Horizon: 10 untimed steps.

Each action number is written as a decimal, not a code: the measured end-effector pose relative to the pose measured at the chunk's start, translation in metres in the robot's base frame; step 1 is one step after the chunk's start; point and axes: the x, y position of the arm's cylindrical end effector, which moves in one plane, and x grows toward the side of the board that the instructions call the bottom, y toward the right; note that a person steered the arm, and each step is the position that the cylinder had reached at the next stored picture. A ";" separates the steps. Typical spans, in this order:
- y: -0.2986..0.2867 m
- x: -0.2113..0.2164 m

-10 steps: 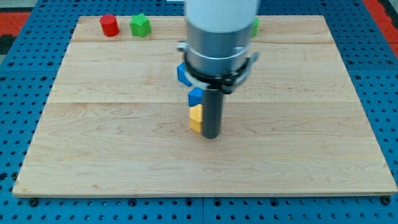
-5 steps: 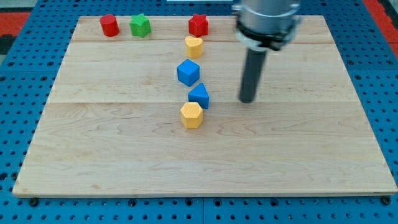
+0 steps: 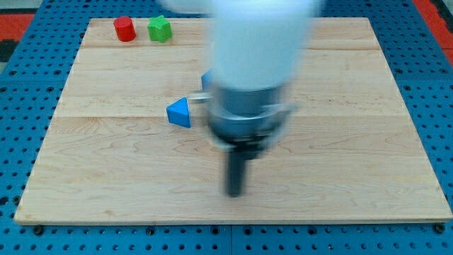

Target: Push the blue triangle to the center

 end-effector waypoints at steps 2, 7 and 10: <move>-0.045 -0.081; -0.063 -0.130; -0.025 -0.143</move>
